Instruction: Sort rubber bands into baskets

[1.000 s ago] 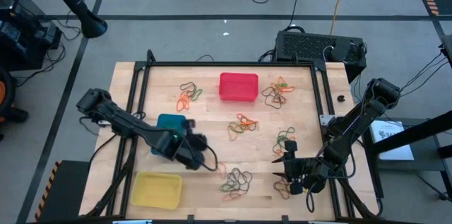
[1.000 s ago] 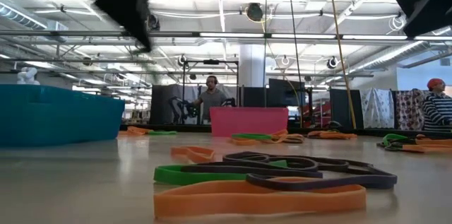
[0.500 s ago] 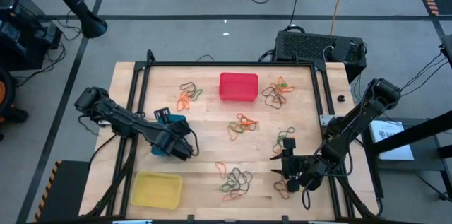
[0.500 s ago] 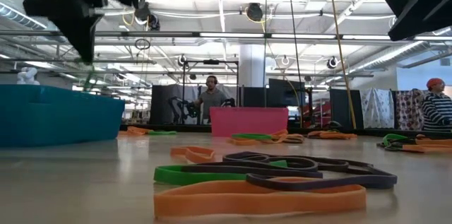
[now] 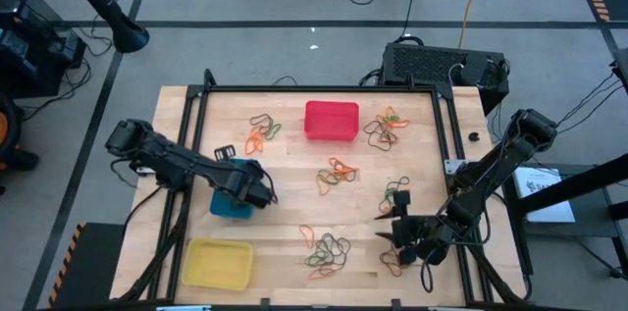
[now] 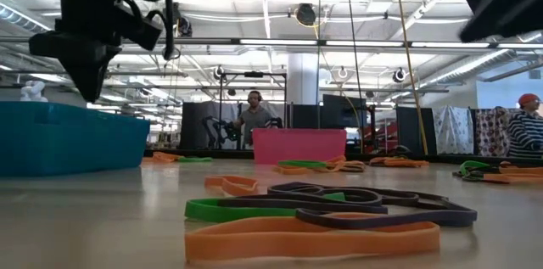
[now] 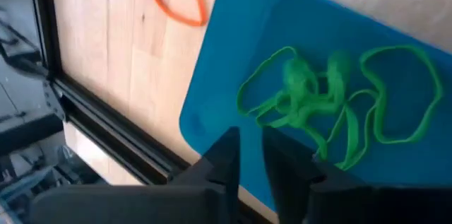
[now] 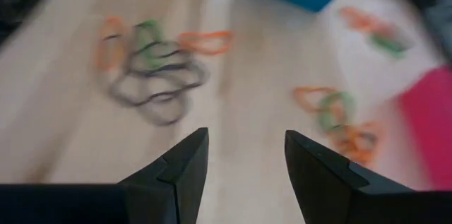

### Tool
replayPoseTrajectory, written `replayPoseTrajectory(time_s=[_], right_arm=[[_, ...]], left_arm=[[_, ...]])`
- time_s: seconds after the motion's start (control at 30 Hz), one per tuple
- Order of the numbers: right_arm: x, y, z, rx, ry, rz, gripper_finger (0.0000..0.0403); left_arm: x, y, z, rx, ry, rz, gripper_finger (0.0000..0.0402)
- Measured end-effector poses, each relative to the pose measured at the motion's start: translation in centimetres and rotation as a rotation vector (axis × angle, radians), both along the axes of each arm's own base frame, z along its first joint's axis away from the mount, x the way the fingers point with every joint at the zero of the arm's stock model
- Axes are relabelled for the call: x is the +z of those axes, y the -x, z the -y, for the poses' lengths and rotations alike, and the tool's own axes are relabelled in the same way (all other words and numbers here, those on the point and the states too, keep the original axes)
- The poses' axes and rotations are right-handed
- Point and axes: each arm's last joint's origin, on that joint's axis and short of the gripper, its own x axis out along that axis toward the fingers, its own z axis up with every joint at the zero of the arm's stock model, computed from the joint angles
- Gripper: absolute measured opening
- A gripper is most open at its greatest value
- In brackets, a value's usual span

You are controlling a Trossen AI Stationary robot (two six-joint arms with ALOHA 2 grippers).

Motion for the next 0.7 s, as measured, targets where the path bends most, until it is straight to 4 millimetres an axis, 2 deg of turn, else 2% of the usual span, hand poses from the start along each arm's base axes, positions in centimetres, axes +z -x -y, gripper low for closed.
replayPoseTrajectory(time_s=[0.13, 0.3, 0.43, 0.6, 0.7], right_arm=[[0.4, -0.5, 1.2, -0.07, 0.084, 0.034, 0.018], [1.0, -0.6, 4.5, -0.137, 0.122, -0.072, 0.018], [1.8, -0.2, 8.4, -0.231, 0.099, -0.192, 0.018], [3.0, 0.8, 13.7, -0.421, 0.066, -0.264, 0.018], [3.7, 1.1, 16.9, -0.589, 0.01, -0.229, 0.018]], left_arm=[[0.0, -0.1, -0.7, 0.026, 0.036, -0.018, 0.0113], [0.7, -0.1, -1.4, -0.012, 0.049, 0.024, 0.0127], [2.8, -0.1, -1.8, -0.084, 0.034, 0.239, 0.0128], [6.1, -0.5, -1.8, -0.216, -0.006, 0.629, 0.0128], [6.5, -0.9, -1.8, -0.332, -0.021, 0.842, 0.0128]])
